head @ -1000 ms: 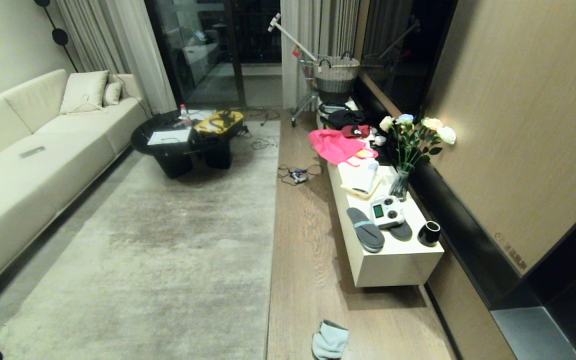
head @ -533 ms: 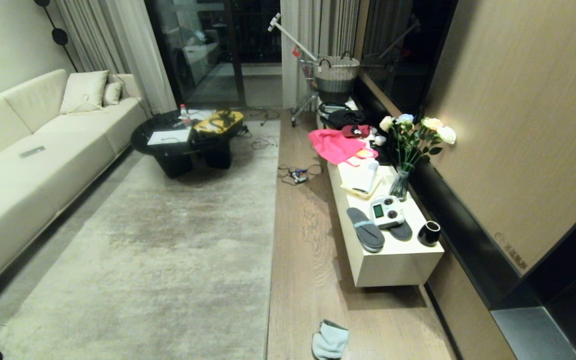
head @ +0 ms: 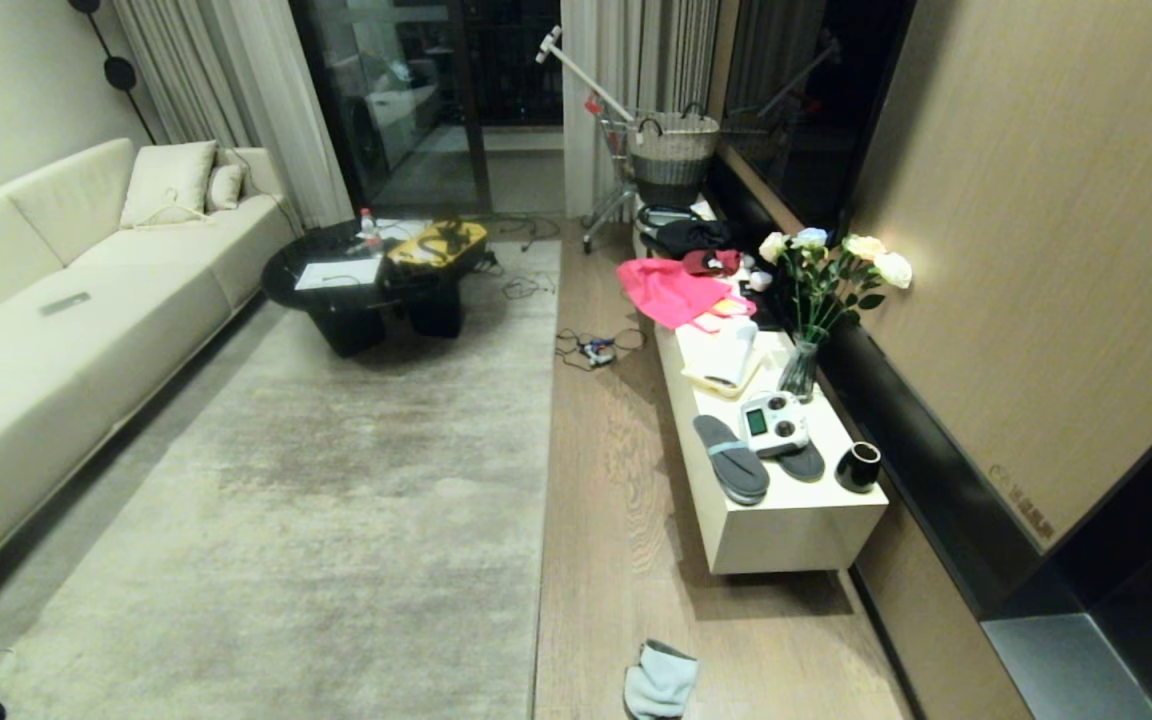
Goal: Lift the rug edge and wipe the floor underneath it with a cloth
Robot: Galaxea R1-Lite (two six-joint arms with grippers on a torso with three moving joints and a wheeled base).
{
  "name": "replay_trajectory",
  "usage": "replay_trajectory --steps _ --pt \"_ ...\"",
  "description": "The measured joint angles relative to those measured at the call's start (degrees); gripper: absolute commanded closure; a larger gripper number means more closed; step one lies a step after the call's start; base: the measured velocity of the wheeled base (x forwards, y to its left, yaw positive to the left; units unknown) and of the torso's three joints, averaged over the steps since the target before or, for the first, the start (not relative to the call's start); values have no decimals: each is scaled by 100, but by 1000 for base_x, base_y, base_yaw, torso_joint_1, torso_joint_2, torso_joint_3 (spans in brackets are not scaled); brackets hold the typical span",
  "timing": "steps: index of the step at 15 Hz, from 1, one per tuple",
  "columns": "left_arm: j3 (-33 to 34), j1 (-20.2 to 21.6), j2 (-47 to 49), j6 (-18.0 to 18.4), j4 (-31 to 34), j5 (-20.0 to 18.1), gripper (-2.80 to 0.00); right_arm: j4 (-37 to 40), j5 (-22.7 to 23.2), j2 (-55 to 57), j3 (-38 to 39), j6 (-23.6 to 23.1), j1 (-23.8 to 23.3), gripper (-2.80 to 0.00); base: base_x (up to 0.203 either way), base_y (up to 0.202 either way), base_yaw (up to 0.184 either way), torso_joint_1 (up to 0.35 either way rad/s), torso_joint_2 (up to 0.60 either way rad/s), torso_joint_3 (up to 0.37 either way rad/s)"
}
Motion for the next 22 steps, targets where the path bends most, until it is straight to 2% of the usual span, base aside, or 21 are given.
replay_trajectory --steps 22 --pt "0 -6 0 0 0 -1 0 -9 5 0 0 9 -2 0 0 0 0 0 0 0"
